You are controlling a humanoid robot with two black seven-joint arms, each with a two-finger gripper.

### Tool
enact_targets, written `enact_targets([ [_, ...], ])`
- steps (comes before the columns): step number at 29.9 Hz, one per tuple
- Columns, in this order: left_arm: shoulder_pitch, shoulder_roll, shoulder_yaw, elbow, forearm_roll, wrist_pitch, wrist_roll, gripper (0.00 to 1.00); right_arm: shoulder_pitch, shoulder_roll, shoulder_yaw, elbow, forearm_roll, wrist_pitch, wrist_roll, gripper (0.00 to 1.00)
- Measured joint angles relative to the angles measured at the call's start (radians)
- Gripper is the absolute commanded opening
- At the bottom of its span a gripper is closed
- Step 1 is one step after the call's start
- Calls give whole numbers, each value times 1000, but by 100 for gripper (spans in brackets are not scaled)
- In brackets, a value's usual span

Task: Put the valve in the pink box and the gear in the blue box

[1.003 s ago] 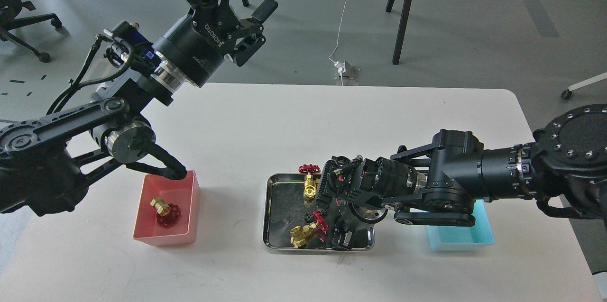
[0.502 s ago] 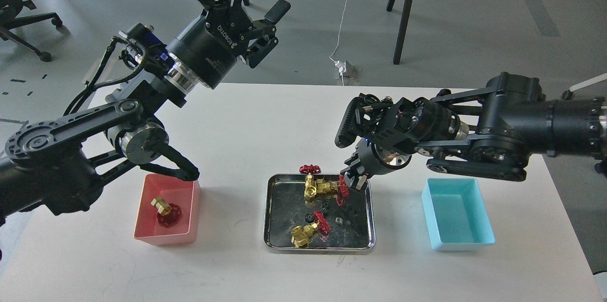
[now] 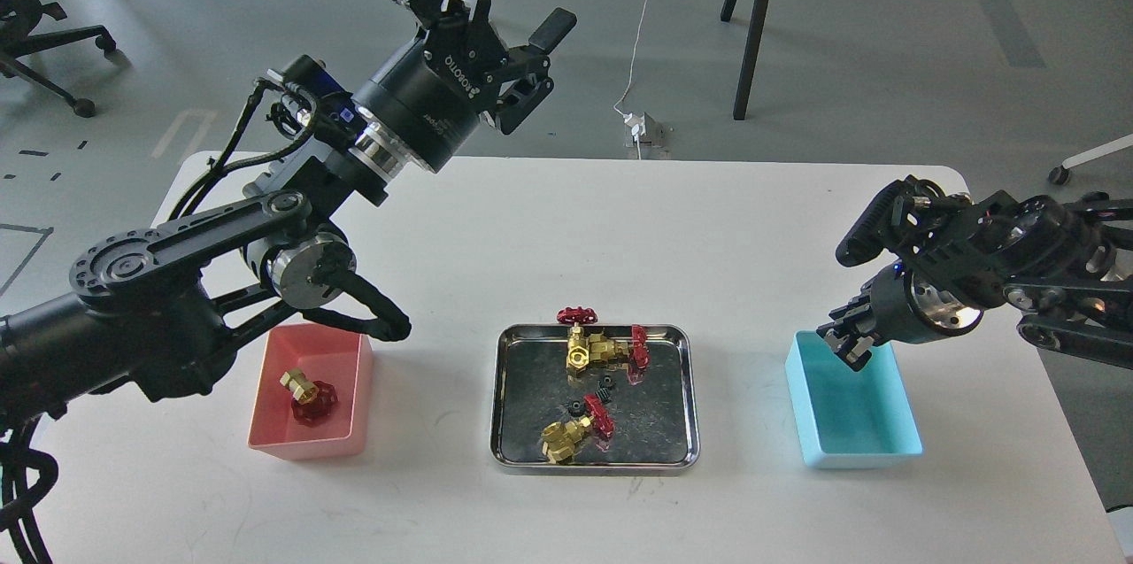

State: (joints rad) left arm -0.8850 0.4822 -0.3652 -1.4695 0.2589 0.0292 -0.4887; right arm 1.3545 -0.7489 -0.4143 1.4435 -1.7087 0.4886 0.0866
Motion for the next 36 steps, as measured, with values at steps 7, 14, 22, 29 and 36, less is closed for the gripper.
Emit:
enact_targets([
  [7,0,-2,0,7,0,0,0,92,-50,-25,9,24,3,0,-8,67],
  [14,-1,-5,13,51,0,-3,0,94,-115,-63,94,28,15,0,-8,100],
  [22,-6,10,-12,262,-11,-258,0,94,-275,-119,571,-53,362,0,3,100],
  [29,-3,-70,-127,526,-33,-511,0,99,-480,36,993,-181,1084,-144,55,100],
  [36,39,-122,-170,556,-96,-518,0,99,-636,335,1409,-419,1337,-99,148,100],
])
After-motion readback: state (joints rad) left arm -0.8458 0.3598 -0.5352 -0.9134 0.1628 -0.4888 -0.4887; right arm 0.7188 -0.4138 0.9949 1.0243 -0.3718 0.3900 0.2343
